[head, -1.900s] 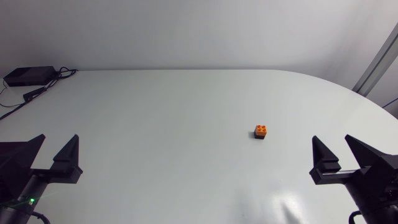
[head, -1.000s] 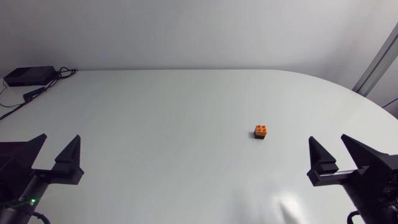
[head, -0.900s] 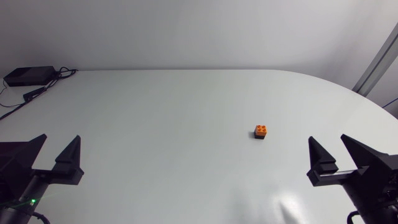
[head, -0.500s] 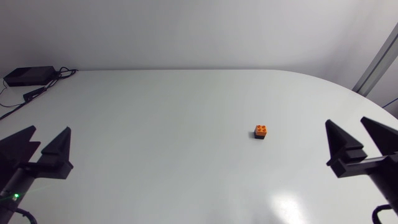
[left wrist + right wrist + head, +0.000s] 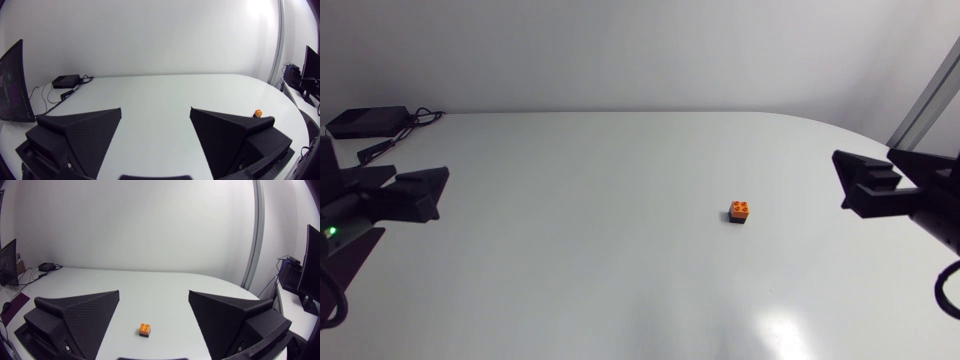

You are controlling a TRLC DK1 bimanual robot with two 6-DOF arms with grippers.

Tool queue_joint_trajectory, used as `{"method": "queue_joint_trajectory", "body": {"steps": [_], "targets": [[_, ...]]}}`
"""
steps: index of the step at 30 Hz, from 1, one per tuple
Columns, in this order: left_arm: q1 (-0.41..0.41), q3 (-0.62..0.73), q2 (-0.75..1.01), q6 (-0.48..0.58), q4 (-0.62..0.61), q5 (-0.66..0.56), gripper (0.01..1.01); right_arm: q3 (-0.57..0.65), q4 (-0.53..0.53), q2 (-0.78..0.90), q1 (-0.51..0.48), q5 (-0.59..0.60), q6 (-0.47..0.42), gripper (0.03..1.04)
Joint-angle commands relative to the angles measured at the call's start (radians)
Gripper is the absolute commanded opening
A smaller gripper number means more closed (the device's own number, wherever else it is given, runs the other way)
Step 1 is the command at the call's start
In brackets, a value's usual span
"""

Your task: Separate the duplo bricks

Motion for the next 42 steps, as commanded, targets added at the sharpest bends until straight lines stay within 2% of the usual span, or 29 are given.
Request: {"method": "queue_joint_trajectory", "body": {"steps": [1, 11, 17, 20, 22, 24, 26, 27, 29, 31, 34, 42], "targets": [[-0.02, 0.083, 0.113, -0.053, -0.029, 0.015, 0.956, 0.065, -0.016, 0.104, 0.007, 0.004, 0.033, 1.0], [-0.02, 0.333, 0.571, -0.101, -0.207, 0.209, 0.956, 0.288, -0.1, 0.495, -0.01, 0.007, 0.107, 1.0], [-0.074, 0.486, 0.81, -0.11, -0.285, 0.214, 0.954, 0.437, -0.253, 0.727, -0.012, -0.002, 0.144, 1.0], [-0.1, 0.585, 0.919, -0.07, -0.342, 0.209, 0.939, 0.501, -0.327, 0.813, -0.012, -0.039, 0.142, 1.0], [-0.135, 0.623, 0.951, 0.041, -0.345, 0.209, 0.939, 0.529, -0.345, 0.862, -0.002, -0.049, 0.142, 1.0], [-0.169, 0.651, 0.974, 0.071, -0.353, 0.209, 0.939, 0.547, -0.355, 0.909, 0.008, -0.056, 0.122, 1.0], [-0.209, 0.683, 1.006, 0.107, -0.401, 0.209, 0.948, 0.596, -0.422, 0.975, 0.014, -0.085, 0.115, 1.0], [-0.223, 0.694, 1.022, 0.125, -0.419, 0.209, 0.951, 0.637, -0.483, 1.02, 0.014, -0.105, 0.087, 1.0], [-0.253, 0.692, 1.035, 0.133, -0.419, 0.211, 0.944, 0.683, -0.563, 1.092, 0.016, -0.165, -0.065, 1.0], [-0.27, 0.689, 1.046, 0.131, -0.396, 0.211, 0.944, 0.69, -0.539, 1.127, 0.034, -0.165, -0.068, 1.0], [-0.275, 0.7, 1.077, 0.12, -0.379, 0.211, 0.949, 0.728, -0.549, 1.227, 0.073, -0.085, -0.042, 0.99], [-0.273, 0.695, 1.117, 0.12, -0.358, 0.213, 0.962, 0.779, -0.543, 1.388, 0.067, -0.024, -0.007, 0.93]]}}
